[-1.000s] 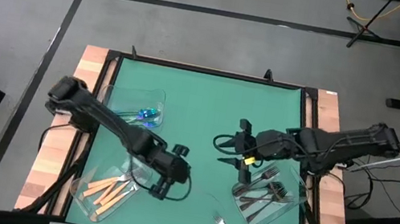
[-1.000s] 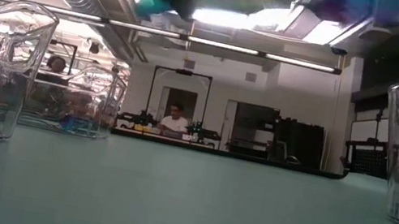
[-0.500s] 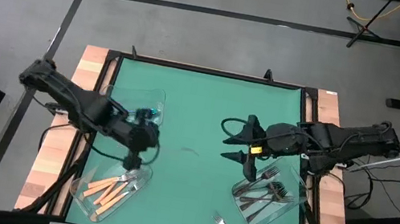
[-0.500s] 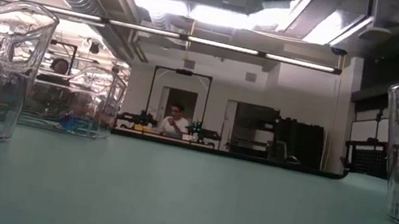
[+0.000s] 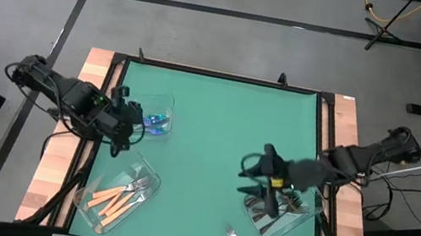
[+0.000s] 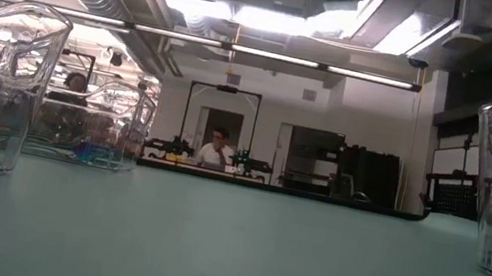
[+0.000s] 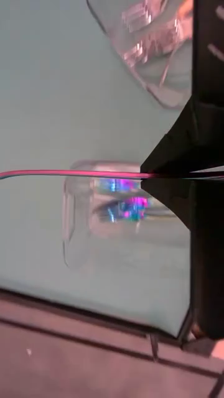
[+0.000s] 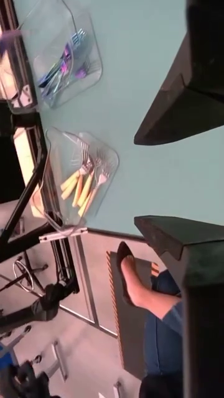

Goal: Sort silverware by color (type)
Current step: Put the blue fork into the top transparent bin

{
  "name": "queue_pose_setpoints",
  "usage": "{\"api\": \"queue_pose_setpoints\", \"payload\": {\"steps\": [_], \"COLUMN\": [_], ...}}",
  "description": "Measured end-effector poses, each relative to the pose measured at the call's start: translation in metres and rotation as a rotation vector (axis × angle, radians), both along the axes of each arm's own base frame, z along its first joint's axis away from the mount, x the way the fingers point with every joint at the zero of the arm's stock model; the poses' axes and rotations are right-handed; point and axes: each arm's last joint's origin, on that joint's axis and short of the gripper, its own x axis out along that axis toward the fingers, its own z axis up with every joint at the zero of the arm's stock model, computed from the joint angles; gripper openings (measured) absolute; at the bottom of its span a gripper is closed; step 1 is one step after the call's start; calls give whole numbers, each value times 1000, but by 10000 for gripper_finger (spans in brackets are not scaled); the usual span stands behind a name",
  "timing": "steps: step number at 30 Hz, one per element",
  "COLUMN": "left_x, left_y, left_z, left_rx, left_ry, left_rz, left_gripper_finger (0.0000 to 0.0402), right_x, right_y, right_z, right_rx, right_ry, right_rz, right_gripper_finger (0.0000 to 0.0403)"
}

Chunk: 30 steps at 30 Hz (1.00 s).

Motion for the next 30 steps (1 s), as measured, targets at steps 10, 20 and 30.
{"api": "queue_pose_setpoints", "payload": {"steps": [10,20,30], "left_x": [-35,-65,-75], "left_y": [24,42,50], "left_z": [-36,-85,-135], "left_rx": [36,48,74], "left_ry": [38,80,147], "left_rz": [87,164,196], "left_gripper_finger": [0,0,0], "right_x": [-22,-14,-6], "right_y": [50,74,79], "right_z": [-8,-29,-40], "right_rx": [19,33,3], "right_ry": [7,80,107], "right_rz": [-13,-28,-35], "right_gripper_finger": [186,186,186]}}
